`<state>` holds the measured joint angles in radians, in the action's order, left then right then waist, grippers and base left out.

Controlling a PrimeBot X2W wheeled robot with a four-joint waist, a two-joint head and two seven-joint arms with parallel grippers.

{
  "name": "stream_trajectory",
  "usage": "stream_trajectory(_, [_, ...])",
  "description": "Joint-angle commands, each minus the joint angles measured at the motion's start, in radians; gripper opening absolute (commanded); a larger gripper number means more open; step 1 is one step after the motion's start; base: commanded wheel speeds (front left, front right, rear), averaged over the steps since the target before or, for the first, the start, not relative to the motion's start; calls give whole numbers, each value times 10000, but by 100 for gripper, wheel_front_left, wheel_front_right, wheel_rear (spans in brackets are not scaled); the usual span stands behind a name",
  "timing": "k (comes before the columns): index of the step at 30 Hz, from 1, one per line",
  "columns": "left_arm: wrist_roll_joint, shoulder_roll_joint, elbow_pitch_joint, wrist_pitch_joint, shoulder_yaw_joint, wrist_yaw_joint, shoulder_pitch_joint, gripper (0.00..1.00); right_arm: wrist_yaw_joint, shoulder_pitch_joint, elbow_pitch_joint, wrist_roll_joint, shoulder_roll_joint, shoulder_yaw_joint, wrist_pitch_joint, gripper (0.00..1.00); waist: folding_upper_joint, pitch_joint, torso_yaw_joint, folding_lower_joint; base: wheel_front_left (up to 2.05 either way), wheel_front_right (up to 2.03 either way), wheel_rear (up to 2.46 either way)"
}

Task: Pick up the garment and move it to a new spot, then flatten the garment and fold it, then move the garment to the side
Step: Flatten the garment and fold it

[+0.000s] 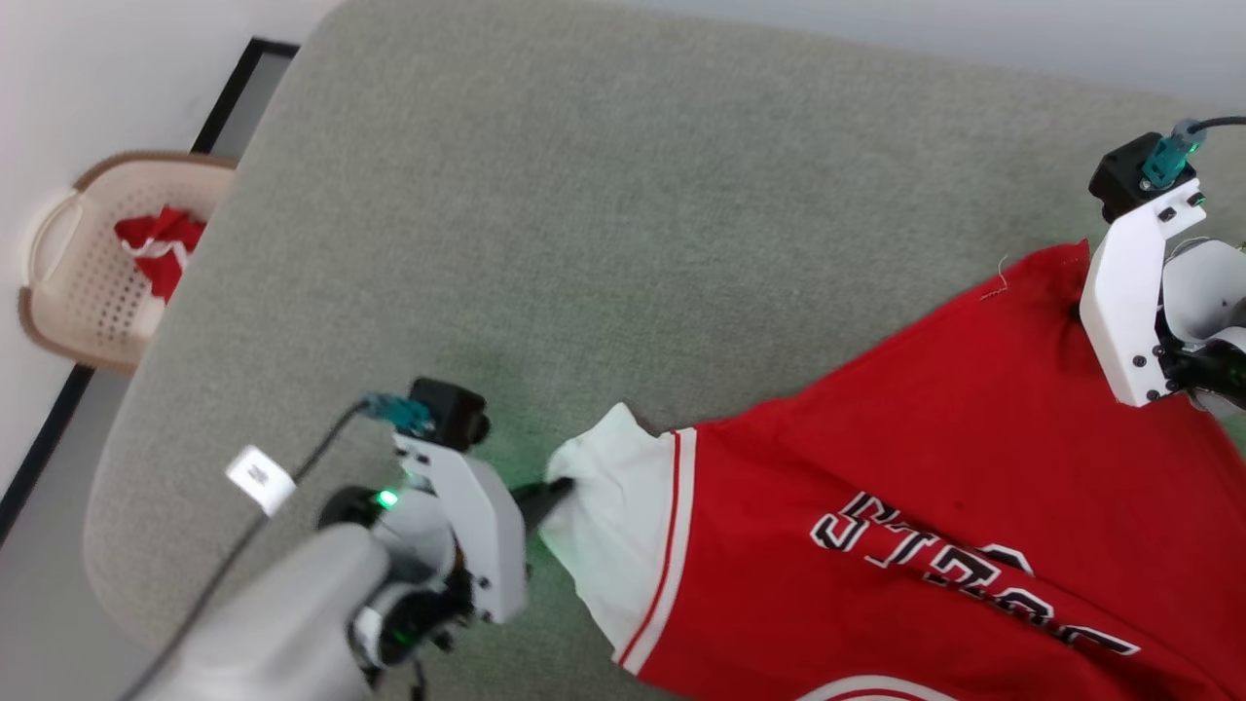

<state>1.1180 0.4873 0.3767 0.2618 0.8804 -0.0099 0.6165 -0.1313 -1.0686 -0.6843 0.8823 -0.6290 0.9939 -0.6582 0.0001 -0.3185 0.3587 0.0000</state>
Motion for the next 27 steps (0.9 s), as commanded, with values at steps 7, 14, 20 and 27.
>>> stream_trajectory(7, [-2,978,-563,1421,-196,147,1365,0,10,-585,-271,391,96,165,924,0,-1,1026,-653,0,0,0,0])
stream_trajectory(14, [-298,1625,-685,2746,-563,296,3554,0,10,-1335,-268,485,200,3,1910,0,-1,1818,-1289,0,0,0,0])
stream_trajectory(20, [-639,1435,195,3135,-836,116,5504,0,10,-1940,-589,317,449,-468,2844,0,-1,2338,-1779,0,0,0,0])
stream_trajectory(27, [-1077,1088,1617,2759,-1028,-271,7165,0,10,-2379,-914,-38,970,-896,3521,0,-1,2982,-2373,0,0,0,0])
